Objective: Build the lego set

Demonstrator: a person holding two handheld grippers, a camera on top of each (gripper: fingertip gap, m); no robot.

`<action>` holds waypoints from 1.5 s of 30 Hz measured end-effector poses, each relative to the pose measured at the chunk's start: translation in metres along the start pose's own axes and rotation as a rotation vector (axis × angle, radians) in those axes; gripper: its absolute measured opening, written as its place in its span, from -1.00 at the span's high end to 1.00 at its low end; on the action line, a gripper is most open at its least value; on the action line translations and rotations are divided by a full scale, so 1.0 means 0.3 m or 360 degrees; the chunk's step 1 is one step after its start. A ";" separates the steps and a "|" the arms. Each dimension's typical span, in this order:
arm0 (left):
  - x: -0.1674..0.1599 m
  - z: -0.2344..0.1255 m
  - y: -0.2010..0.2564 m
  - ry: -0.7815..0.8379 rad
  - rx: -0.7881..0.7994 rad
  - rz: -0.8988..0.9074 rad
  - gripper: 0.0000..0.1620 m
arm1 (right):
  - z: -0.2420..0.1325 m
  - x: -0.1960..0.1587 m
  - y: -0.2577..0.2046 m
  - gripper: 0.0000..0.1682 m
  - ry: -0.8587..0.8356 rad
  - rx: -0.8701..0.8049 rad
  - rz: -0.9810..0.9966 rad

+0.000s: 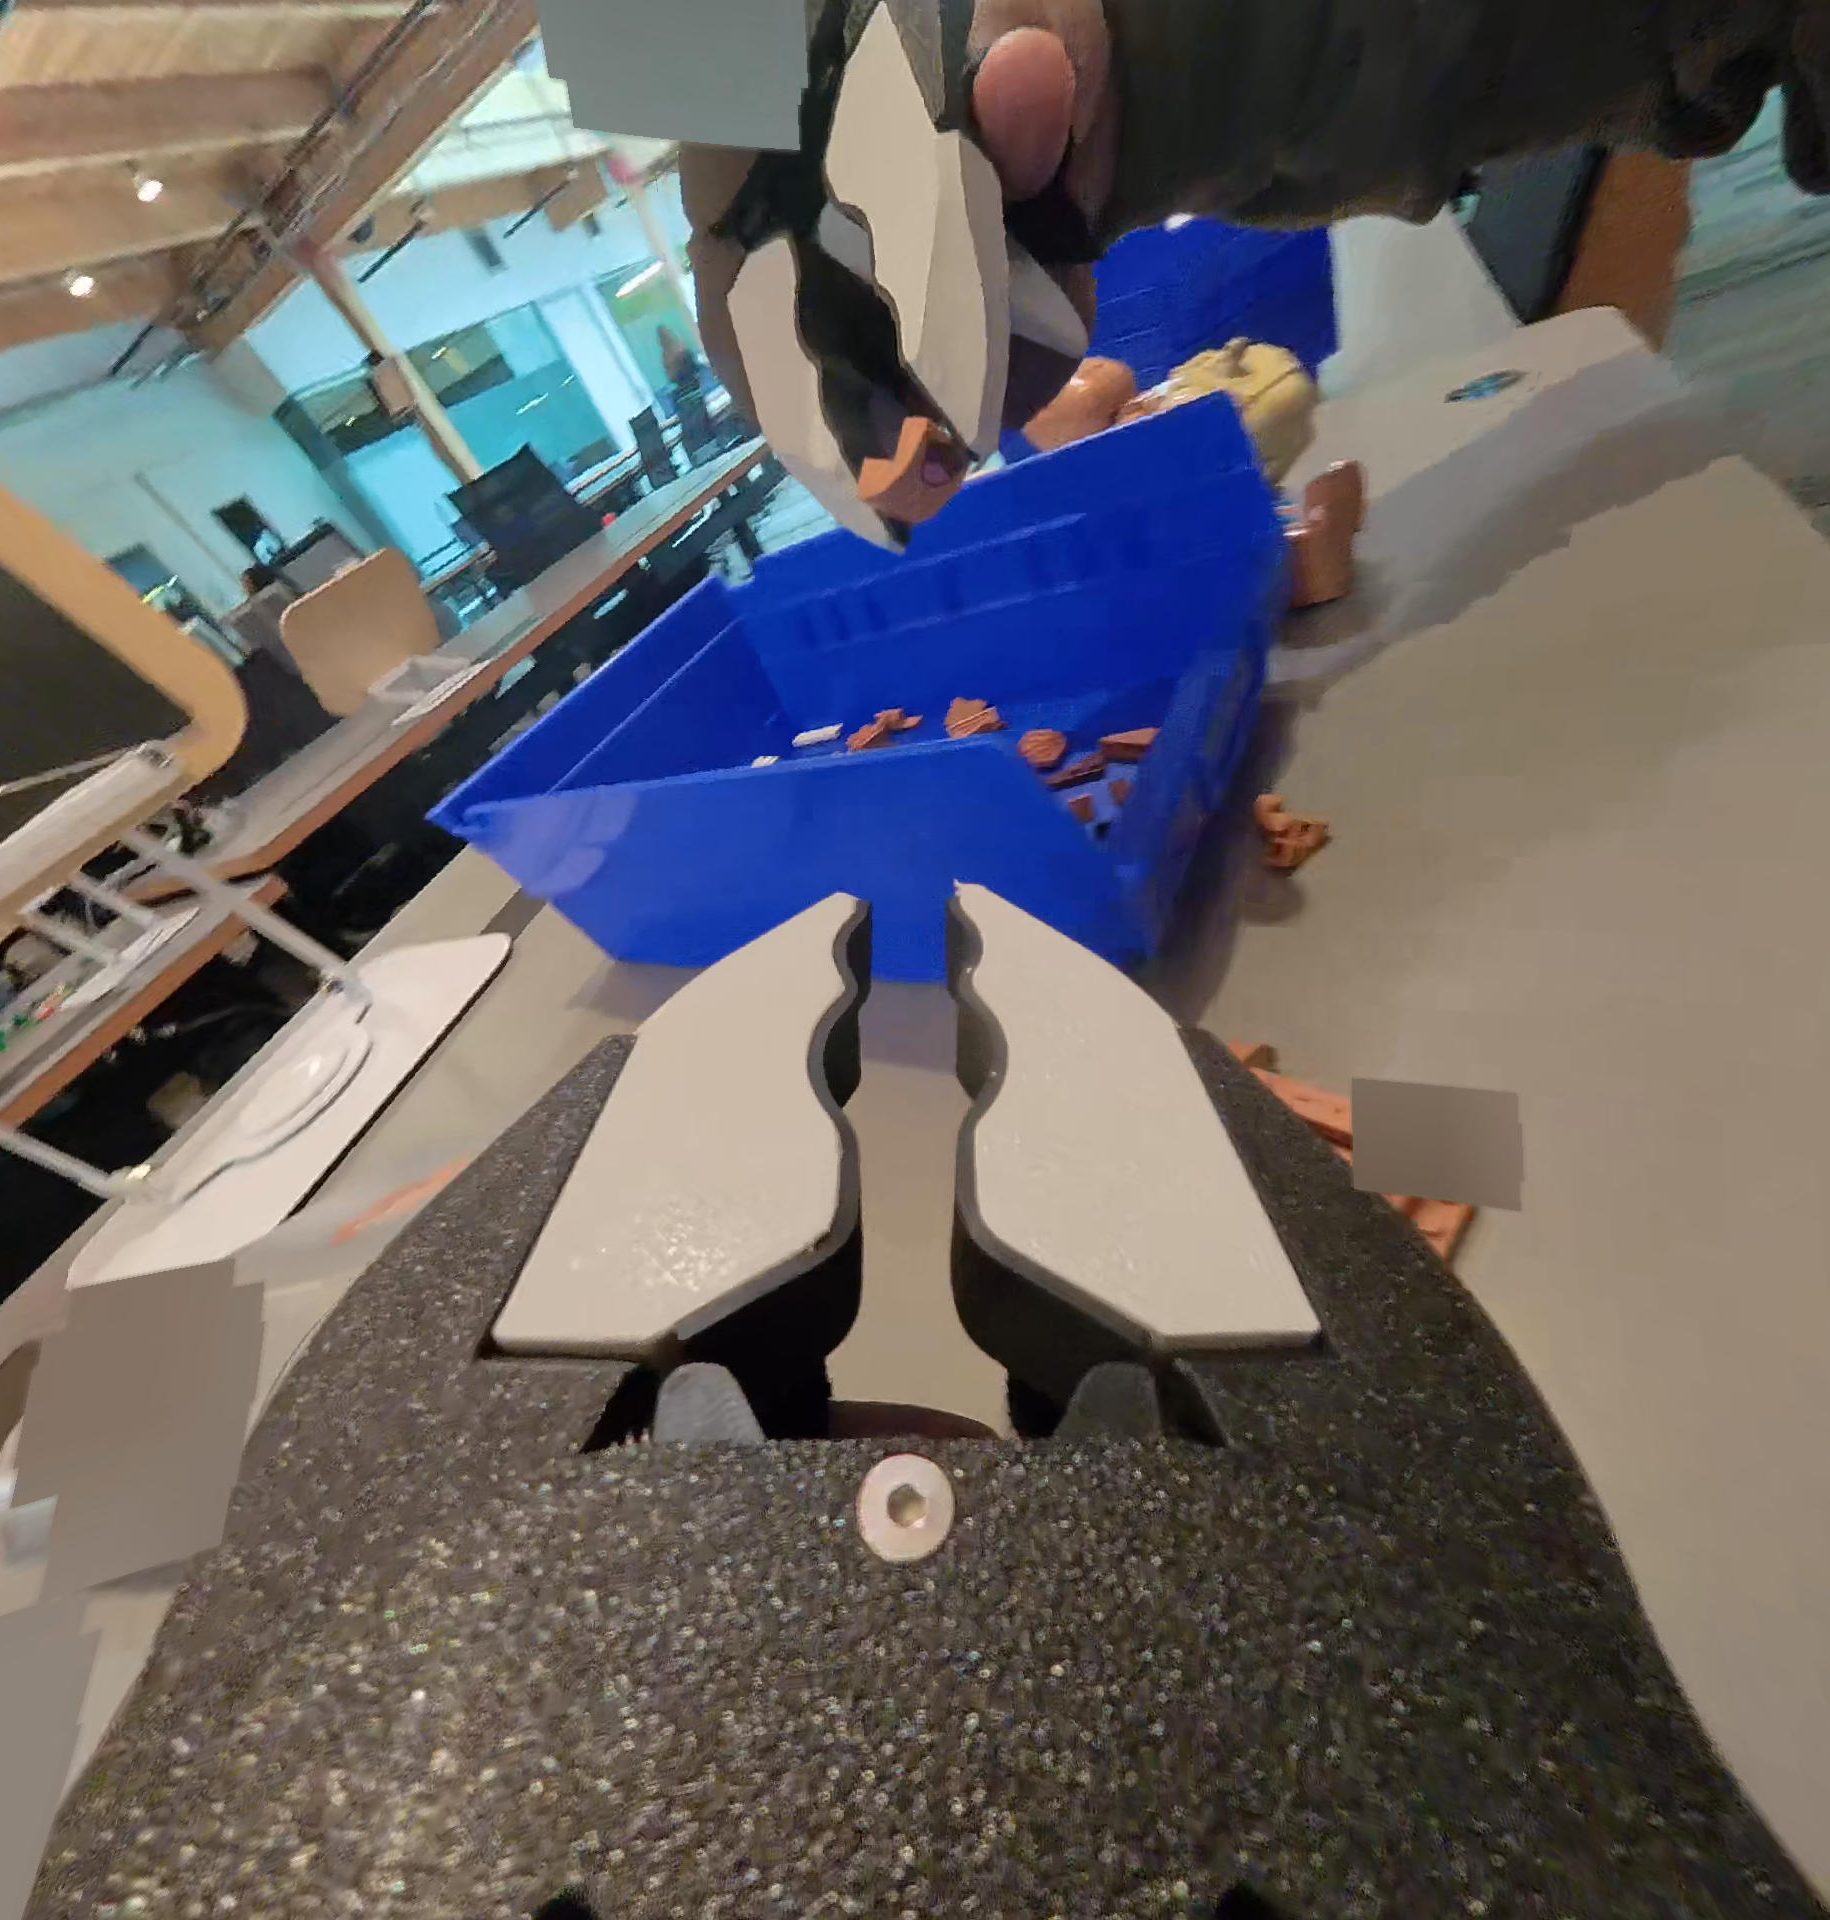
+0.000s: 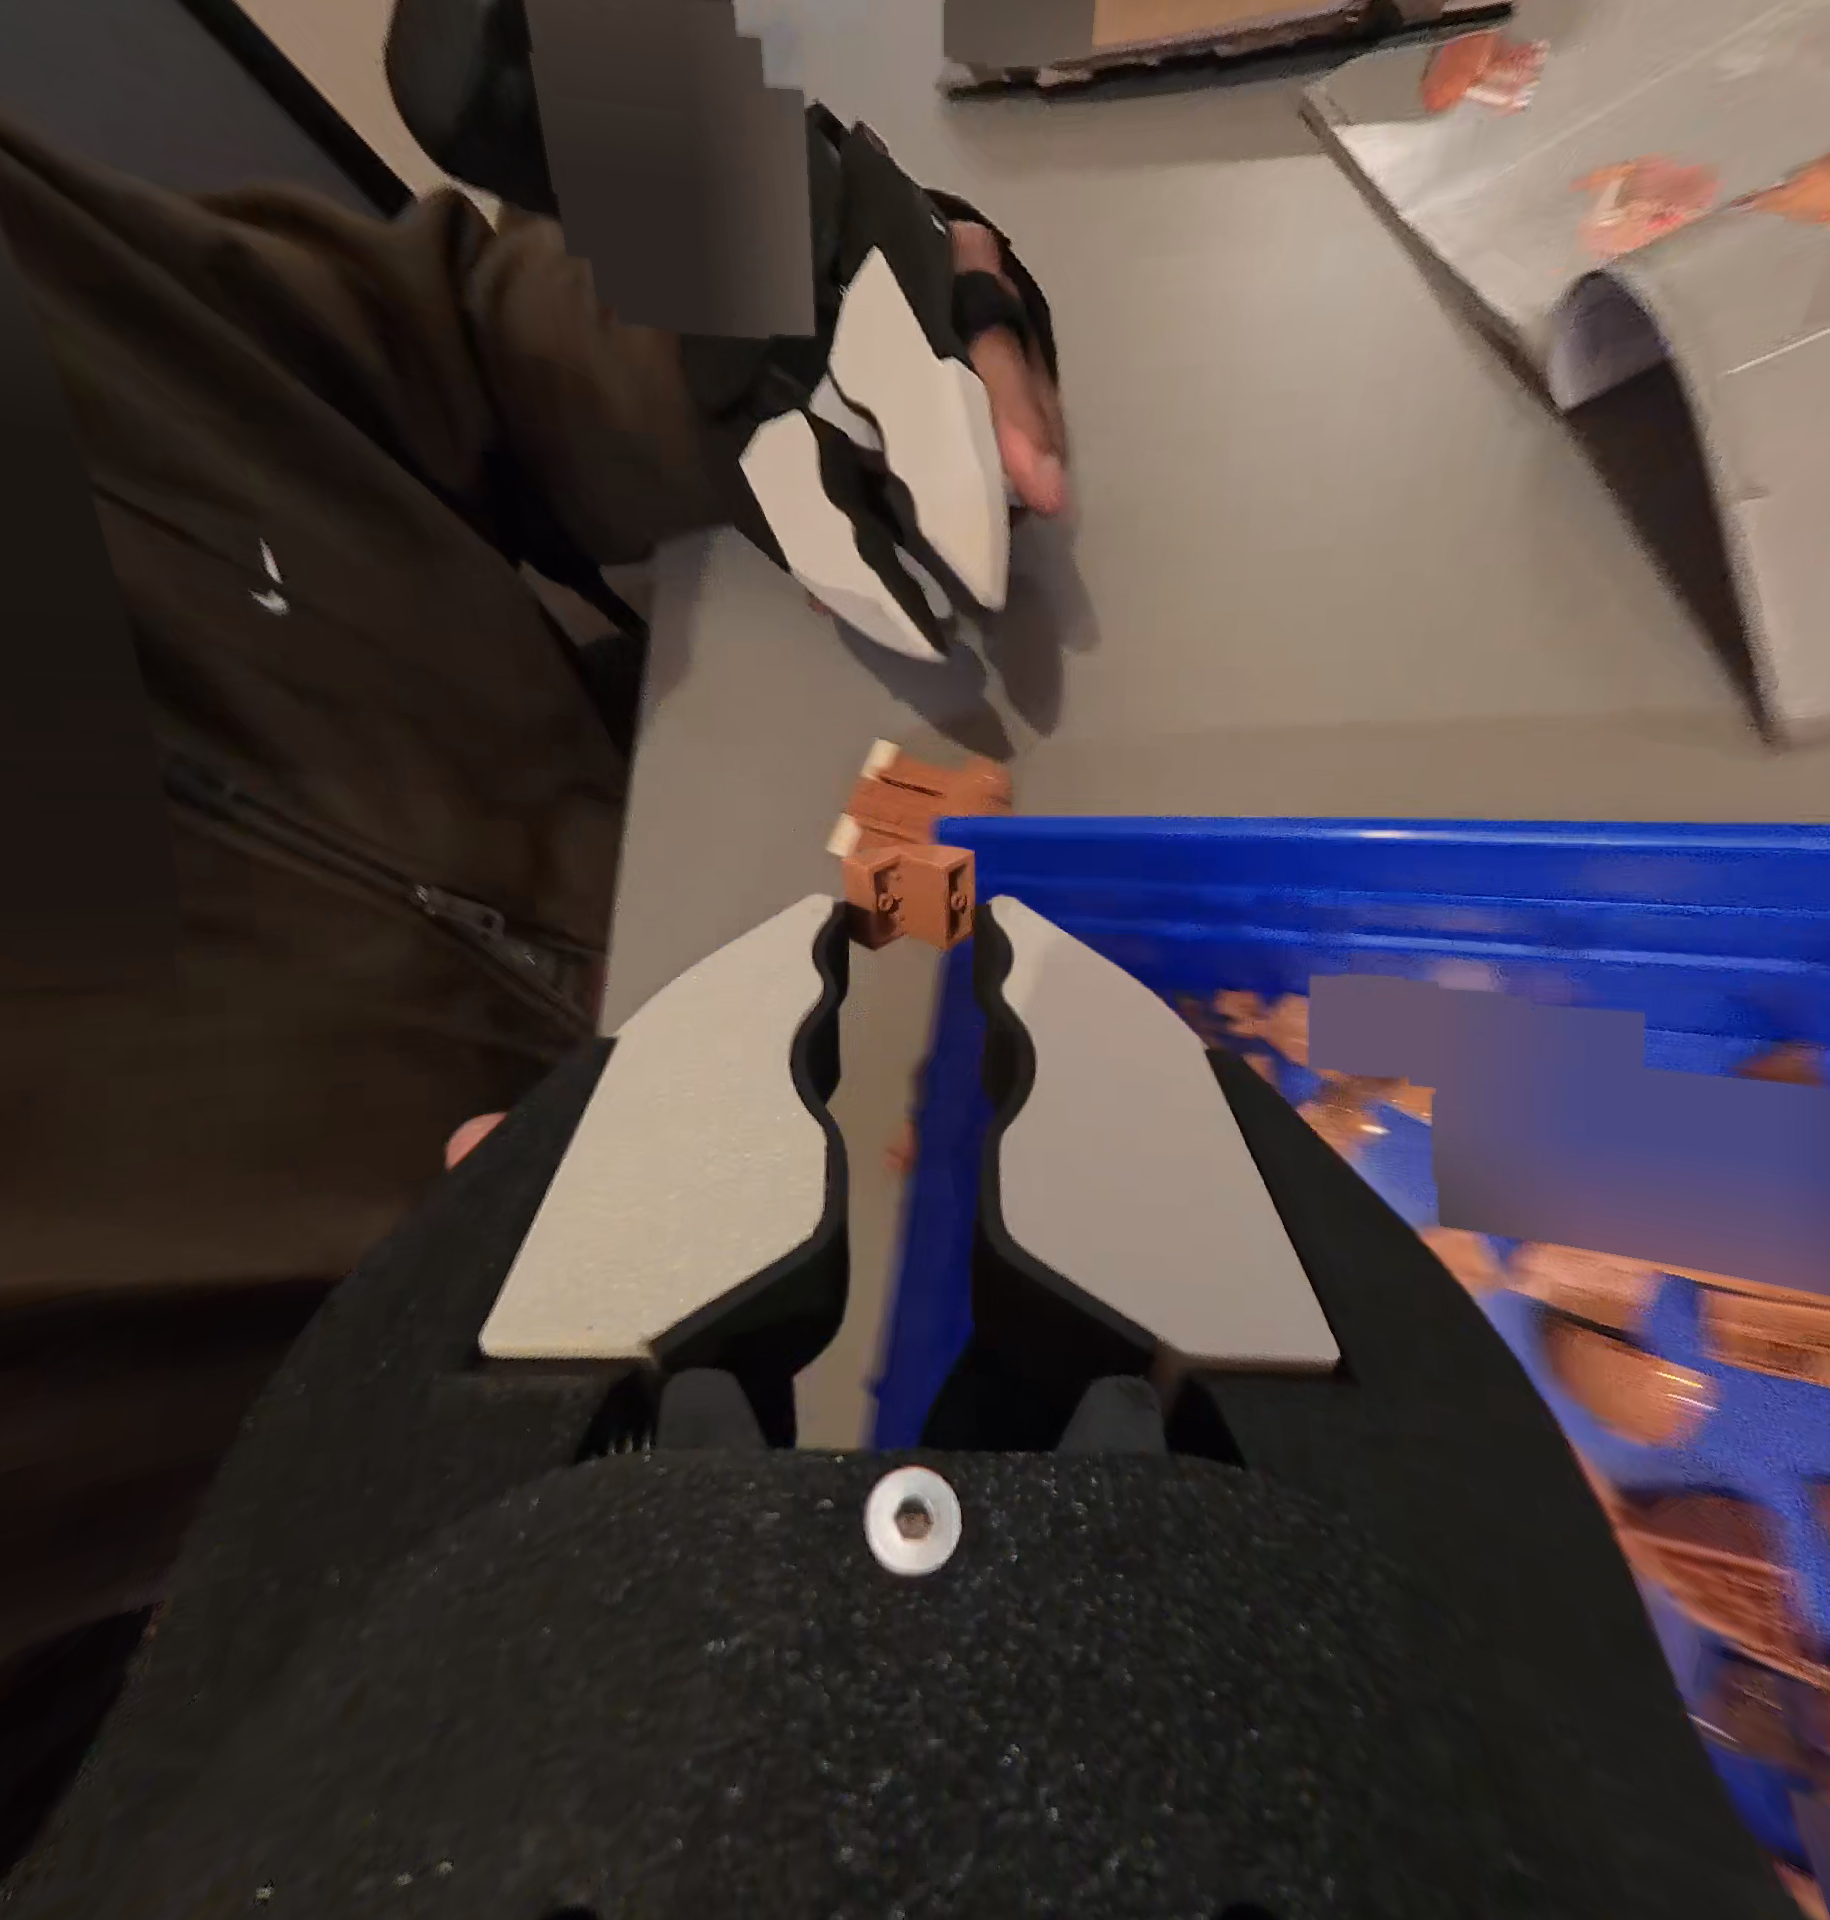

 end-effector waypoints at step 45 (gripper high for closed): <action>-0.070 -0.162 0.292 -0.0415 0.0263 0.0402 0.74 | 0.242 -0.448 -0.114 0.64 -0.0054 -0.1041 0.0074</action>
Point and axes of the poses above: each gripper's, where its closed fingertips meet, z out along the fingers, x out of its top, y = z × x across the jaws, the point moved 3 cm from there along -z, back along the fingers, and after that the axes turned 10 degrees about x, right-handed, at the moved point
